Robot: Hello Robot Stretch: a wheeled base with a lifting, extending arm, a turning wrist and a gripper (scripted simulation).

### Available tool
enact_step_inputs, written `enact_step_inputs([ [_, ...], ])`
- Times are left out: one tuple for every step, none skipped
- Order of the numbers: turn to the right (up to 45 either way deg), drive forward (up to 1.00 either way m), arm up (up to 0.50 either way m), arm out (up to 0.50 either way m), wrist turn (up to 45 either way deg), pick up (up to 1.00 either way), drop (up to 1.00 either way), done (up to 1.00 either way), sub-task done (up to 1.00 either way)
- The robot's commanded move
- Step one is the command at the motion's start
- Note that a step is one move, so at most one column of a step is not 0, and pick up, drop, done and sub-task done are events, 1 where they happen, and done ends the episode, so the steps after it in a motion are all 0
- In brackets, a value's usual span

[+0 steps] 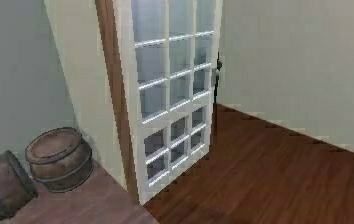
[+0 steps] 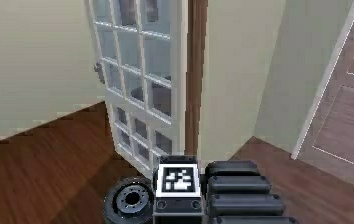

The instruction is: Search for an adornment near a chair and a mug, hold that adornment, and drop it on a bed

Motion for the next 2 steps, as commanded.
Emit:
enact_step_inputs([
  [-45.0, 0.00, 0.00, 0.00, 0.0, 0.00, 0.00, 0.00, 0.00],
  [-6.0, 0.00, 0.00, 0.00, 0.0, 0.00, 0.00, 0.00, 0.00],
])
